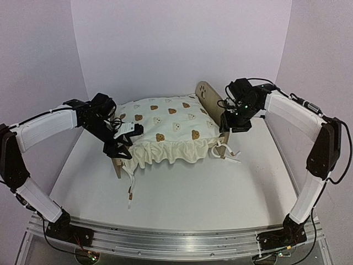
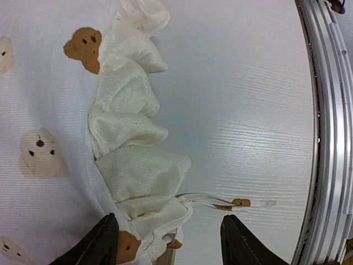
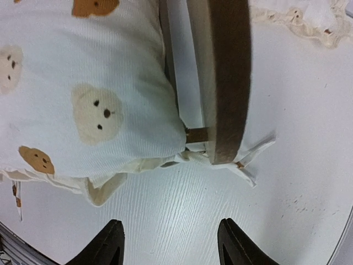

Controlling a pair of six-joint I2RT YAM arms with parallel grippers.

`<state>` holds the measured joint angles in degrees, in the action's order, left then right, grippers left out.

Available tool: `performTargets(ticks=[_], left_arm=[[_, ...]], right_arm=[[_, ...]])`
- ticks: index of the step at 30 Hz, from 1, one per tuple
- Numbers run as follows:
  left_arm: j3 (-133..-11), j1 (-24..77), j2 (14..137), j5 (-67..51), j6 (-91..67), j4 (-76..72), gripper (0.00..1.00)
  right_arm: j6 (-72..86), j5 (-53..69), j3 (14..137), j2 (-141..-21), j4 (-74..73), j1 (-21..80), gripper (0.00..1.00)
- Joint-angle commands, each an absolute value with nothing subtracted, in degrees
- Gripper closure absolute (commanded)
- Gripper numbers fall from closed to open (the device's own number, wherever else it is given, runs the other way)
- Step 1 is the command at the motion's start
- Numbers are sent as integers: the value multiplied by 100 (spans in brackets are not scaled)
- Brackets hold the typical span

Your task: Set up the pet bed

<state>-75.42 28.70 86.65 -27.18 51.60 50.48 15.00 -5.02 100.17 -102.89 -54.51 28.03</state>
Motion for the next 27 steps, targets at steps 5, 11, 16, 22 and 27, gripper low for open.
performTargets(ticks=[5, 11, 16, 22, 27], left_arm=[[-9306, 2224, 8801, -2501, 4042, 5215, 27], [-9352, 1115, 9317, -1482, 3938, 4687, 27], [-8902, 721, 9356, -1606, 4281, 4273, 29], [-8199, 679, 8714, -2392, 5741, 4144, 29], [-8017, 651, 8423, -3163, 6607, 4827, 28]], right_arm=[[1517, -638, 10844, -10068, -5351, 2795, 42], [1381, -1601, 11251, -10319, -5267, 2793, 34], [717, -1483, 11734, -11061, -4989, 2708, 33], [330, -1027, 12367, -11900, -4878, 2486, 36], [-293, -837, 12192, -12063, -4778, 2468, 66]])
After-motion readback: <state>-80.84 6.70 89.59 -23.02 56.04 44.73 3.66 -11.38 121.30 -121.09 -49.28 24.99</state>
